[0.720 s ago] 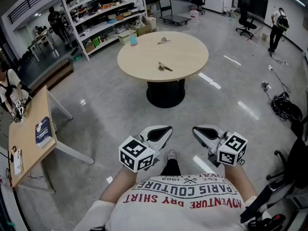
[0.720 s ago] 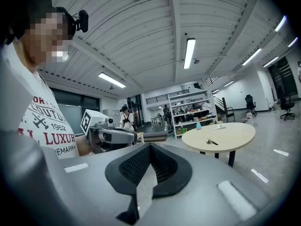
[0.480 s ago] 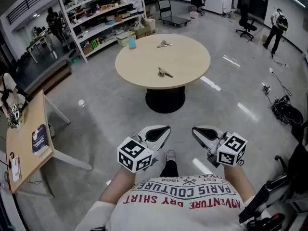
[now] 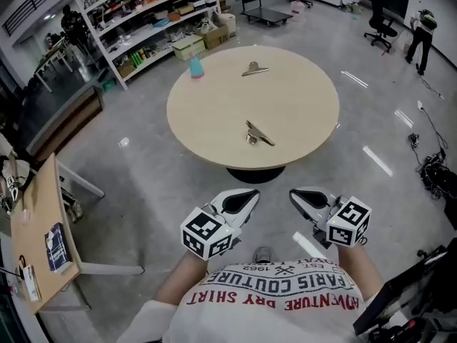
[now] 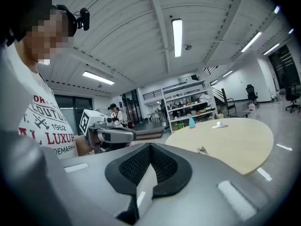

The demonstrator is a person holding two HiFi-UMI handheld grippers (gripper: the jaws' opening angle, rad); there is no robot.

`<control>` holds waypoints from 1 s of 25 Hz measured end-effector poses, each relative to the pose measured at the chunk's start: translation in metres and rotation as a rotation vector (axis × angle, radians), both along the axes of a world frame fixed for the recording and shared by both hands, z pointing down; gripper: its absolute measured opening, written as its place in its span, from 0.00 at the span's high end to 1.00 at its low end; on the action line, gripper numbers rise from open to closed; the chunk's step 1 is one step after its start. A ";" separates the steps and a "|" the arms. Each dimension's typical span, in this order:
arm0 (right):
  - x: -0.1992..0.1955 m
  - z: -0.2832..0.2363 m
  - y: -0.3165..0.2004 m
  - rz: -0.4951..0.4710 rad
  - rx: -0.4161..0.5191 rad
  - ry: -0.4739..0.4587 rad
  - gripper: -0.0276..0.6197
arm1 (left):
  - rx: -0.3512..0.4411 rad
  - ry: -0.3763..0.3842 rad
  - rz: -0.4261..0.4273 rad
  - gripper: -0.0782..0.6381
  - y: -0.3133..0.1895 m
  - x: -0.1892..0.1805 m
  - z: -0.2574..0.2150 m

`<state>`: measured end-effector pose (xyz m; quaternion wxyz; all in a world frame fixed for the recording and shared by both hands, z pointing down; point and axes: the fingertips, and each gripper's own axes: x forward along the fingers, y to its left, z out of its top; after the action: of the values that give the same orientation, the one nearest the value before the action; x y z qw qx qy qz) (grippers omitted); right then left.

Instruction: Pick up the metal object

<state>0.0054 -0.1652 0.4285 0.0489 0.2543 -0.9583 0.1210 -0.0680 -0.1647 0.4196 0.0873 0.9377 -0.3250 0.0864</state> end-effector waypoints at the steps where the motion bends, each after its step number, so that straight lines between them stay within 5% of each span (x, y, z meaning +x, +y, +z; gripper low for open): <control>1: -0.003 -0.009 -0.025 0.003 0.020 -0.004 0.95 | 0.015 -0.014 -0.002 0.89 -0.026 -0.003 -0.006; 8: -0.013 -0.044 -0.114 0.023 0.099 -0.038 0.95 | 0.063 -0.061 -0.007 0.89 -0.118 -0.016 -0.028; 22: -0.003 -0.020 -0.205 -0.014 0.035 -0.056 0.95 | 0.005 -0.083 -0.021 0.89 -0.197 0.000 0.000; 25: 0.001 -0.013 -0.223 -0.023 0.017 -0.050 0.95 | -0.023 -0.106 0.020 0.80 -0.216 0.006 0.015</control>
<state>0.0065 -0.3881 0.4157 0.0243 0.2407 -0.9630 0.1186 -0.0617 -0.3804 0.4347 0.0797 0.9339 -0.3189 0.1407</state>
